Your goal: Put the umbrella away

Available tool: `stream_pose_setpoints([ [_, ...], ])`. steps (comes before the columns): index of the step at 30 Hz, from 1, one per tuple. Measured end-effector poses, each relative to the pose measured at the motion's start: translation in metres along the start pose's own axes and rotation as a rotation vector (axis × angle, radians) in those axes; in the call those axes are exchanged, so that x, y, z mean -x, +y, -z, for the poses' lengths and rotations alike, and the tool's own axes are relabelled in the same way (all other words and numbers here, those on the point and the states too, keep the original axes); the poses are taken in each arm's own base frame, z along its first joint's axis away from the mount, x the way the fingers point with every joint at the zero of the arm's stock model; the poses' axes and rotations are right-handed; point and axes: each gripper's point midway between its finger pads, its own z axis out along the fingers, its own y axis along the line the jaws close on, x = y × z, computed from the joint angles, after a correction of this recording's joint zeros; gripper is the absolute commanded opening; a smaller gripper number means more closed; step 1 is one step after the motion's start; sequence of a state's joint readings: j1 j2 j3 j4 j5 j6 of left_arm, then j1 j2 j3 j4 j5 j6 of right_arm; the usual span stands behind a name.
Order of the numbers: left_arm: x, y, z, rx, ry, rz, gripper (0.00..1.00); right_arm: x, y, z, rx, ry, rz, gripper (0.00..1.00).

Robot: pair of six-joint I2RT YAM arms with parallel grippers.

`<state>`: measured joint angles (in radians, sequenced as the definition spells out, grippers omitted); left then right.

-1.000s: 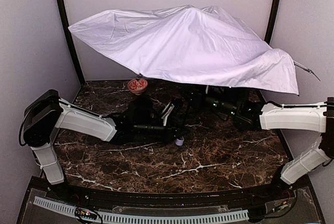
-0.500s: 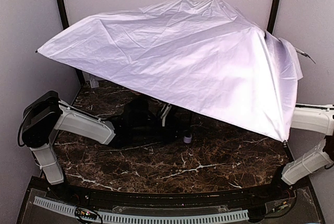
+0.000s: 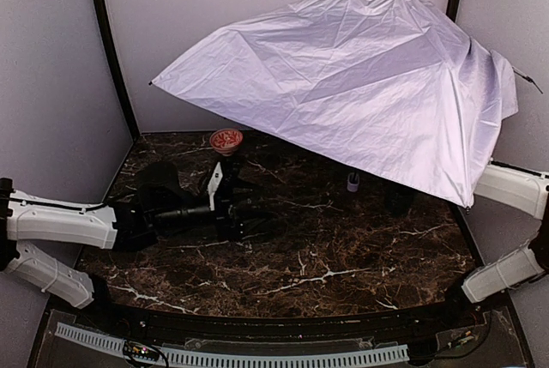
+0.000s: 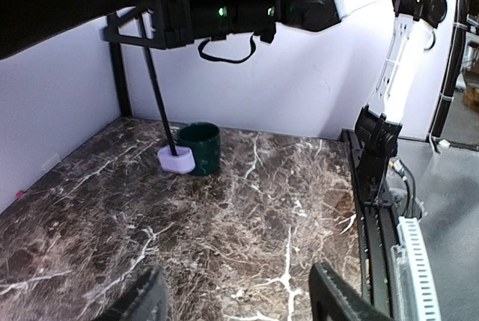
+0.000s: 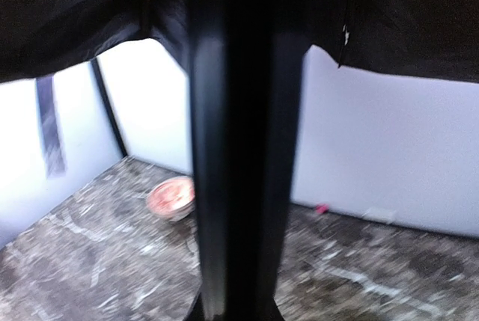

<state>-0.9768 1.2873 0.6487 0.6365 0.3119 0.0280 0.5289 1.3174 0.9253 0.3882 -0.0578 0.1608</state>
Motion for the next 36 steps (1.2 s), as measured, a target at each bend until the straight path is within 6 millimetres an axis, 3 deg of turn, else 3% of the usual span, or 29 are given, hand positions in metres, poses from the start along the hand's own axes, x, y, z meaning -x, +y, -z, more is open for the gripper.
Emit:
stream_pose_setpoints([
  [2, 0.009, 0.002, 0.017, 0.029, -0.025, -0.022, 0.80, 0.009, -0.012, 0.001, -0.016, -0.031, 0.028, 0.00],
  [5, 0.023, 0.011, 0.043, 0.081, -0.067, -0.026, 0.87, 0.012, -0.012, 0.002, 0.014, -0.040, 0.084, 0.00],
  [9, 0.067, 0.055, 0.093, 0.259, -0.188, -0.009, 0.89, 0.010, -0.004, 0.003, 0.076, -0.035, 0.139, 0.00],
  [12, 0.099, 0.076, 0.122, 0.362, -0.260, -0.015, 0.89, 0.010, 0.003, 0.004, 0.127, -0.034, 0.155, 0.00],
  [17, 0.133, 0.079, 0.139, 0.386, -0.302, -0.044, 0.89, 0.008, 0.004, 0.003, 0.155, -0.023, 0.166, 0.00],
  [20, 0.130, 0.087, 0.141, 0.416, -0.270, -0.041, 0.88, 0.018, -0.009, -0.004, 0.131, -0.029, 0.154, 0.00],
  [22, 0.118, 0.103, 0.144, 0.458, -0.224, -0.014, 0.88, 0.031, -0.021, -0.008, 0.106, -0.044, 0.140, 0.00],
  [27, 0.071, 0.162, 0.156, 0.565, -0.086, 0.161, 0.88, 0.062, -0.044, -0.014, 0.047, -0.084, 0.129, 0.00],
  [31, 0.038, 0.202, 0.177, 0.655, -0.039, 0.342, 0.88, 0.069, -0.049, -0.014, 0.039, -0.097, 0.171, 0.00],
  [33, 0.043, 0.205, 0.185, 0.664, -0.064, 0.351, 0.88, 0.066, -0.050, -0.014, 0.040, -0.090, 0.209, 0.00],
  [36, 0.069, 0.192, 0.186, 0.603, -0.108, 0.306, 0.89, 0.054, -0.049, -0.014, 0.053, -0.067, 0.269, 0.00],
])
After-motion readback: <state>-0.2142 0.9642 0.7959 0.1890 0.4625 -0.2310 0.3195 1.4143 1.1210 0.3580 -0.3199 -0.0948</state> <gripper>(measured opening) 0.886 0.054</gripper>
